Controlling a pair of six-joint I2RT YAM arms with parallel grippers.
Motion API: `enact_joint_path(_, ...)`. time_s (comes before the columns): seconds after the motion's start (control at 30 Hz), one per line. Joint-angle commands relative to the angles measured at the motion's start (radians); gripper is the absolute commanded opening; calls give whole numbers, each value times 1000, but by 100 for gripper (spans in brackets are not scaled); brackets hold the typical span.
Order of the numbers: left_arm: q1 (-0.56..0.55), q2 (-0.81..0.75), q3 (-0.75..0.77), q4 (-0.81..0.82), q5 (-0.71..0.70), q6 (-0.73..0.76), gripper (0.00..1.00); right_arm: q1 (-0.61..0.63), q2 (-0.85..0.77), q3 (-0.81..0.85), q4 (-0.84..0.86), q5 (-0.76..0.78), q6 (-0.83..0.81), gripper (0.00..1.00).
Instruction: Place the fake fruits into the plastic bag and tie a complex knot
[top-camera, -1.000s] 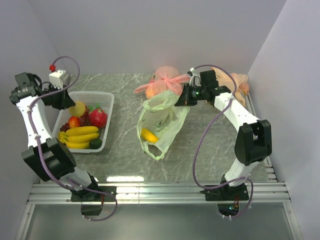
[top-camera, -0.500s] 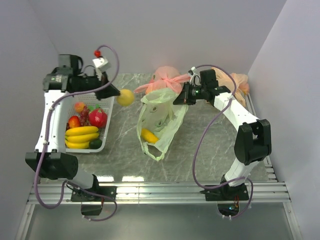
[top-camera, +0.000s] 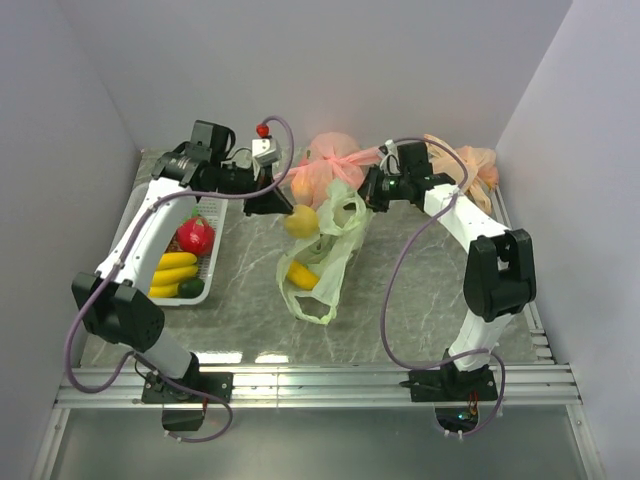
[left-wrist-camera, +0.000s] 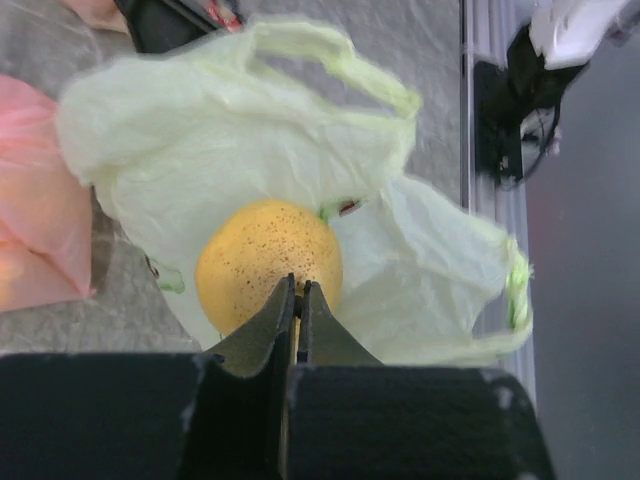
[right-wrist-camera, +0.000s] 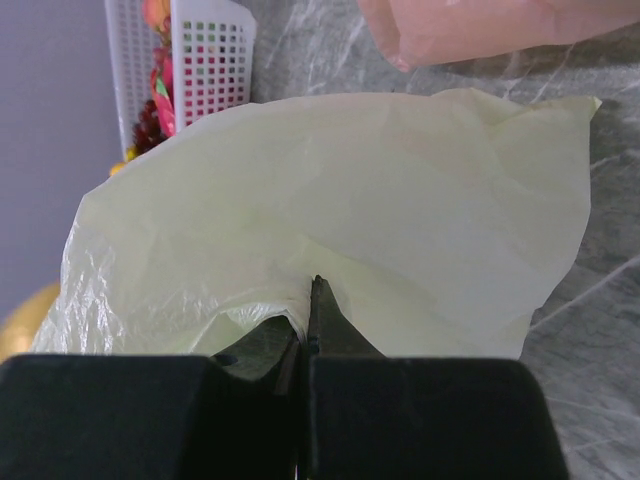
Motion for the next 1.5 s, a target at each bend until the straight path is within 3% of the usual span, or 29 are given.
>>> enact_joint_path(0.0, 17, 23, 74, -221, 37, 184, 0, -38, 18, -9, 59, -15, 102, 0)
enact_joint_path(0.17, 79, -23, 112, -472, 20, 341, 0, -48, 24, 2, 52, -14, 131, 0)
enact_joint_path(0.33, 53, -101, 60, -471, 12, 365, 0, -48, 32, -1, 44, -17, 145, 0)
enact_joint_path(0.53, -65, -20, 51, -400, 130, 340, 1, -35, 26, -8, 32, 10, 133, 0)
enact_joint_path(0.63, -96, 23, 60, -299, 141, 307, 0, -19, 26, -9, 32, 12, 133, 0)
enact_joint_path(0.7, -96, 49, 62, -189, 125, 142, 0, -13, 15, 7, 21, 11, 99, 0)
enact_joint_path(0.8, -94, 90, 39, 168, 11, -107, 1, -5, 3, 18, -23, 26, 2, 0)
enact_joint_path(0.83, -94, 100, -4, 369, -29, -187, 0, -5, 1, 18, -33, 27, -28, 0)
enact_joint_path(0.93, -91, 155, -18, 541, -184, -281, 0, -5, 7, 27, -74, 35, -135, 0)
enact_joint_path(1.1, -81, 224, -21, 639, -383, -404, 0, -4, 41, 80, -108, 55, -221, 0)
enact_joint_path(1.27, -82, 198, -82, 589, -197, -295, 0, -4, 72, 128, -105, 41, -206, 0)
enact_joint_path(1.37, -99, 213, -84, 456, -141, -209, 0, 1, 95, 134, -94, 43, -177, 0)
enact_joint_path(1.43, -104, 221, -101, 428, -144, -182, 14, -1, 110, 134, -85, 44, -152, 0)
enact_joint_path(1.47, -104, 224, -101, 413, -147, -166, 34, 1, 121, 136, -83, 41, -148, 0)
